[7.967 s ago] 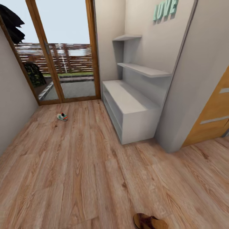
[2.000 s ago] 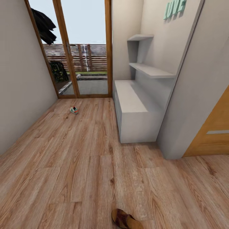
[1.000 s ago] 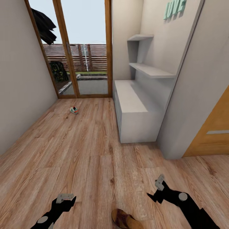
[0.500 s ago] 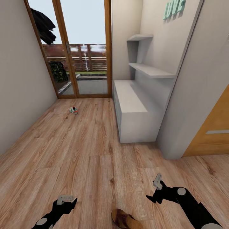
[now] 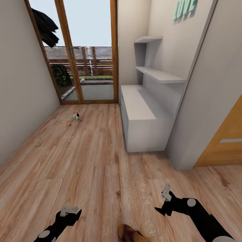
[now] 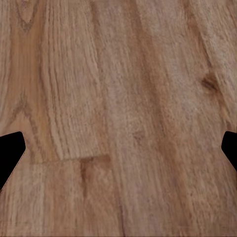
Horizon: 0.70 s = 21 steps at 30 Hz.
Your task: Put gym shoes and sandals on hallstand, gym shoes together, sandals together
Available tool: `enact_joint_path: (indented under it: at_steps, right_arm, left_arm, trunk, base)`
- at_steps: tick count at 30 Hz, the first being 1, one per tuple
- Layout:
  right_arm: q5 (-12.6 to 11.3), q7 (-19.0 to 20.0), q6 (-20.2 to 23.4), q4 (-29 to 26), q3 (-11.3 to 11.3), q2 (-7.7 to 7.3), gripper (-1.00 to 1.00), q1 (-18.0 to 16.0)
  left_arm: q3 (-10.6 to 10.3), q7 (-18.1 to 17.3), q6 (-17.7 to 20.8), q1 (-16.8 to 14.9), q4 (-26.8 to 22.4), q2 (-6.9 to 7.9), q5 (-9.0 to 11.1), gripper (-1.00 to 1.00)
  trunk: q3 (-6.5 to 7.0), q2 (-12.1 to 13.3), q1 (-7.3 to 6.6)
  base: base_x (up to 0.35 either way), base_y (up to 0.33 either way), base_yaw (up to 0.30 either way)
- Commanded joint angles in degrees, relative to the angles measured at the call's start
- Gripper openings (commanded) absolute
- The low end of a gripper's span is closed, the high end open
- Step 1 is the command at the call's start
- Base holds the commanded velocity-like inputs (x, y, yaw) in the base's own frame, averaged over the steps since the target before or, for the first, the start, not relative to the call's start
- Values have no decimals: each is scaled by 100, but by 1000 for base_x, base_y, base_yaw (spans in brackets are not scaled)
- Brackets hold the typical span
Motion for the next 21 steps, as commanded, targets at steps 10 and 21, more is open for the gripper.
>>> enact_joint_path:
  at_steps: [10,21]
  right_arm:
    - [41,10,-7,13,9,7,100,-2]
    - [41,1,-2,24,16,21,100,-2]
  left_arm:
    - [43,-45,-20,-4,0,-1,15,100]
    - [26,-46,-13,-10,-7,-1,14,100]
  trunk:
    - [-5,-2,2]
    - [-5,-2,2]
  base:
    - [140,0,0]
    - [19,0,0]
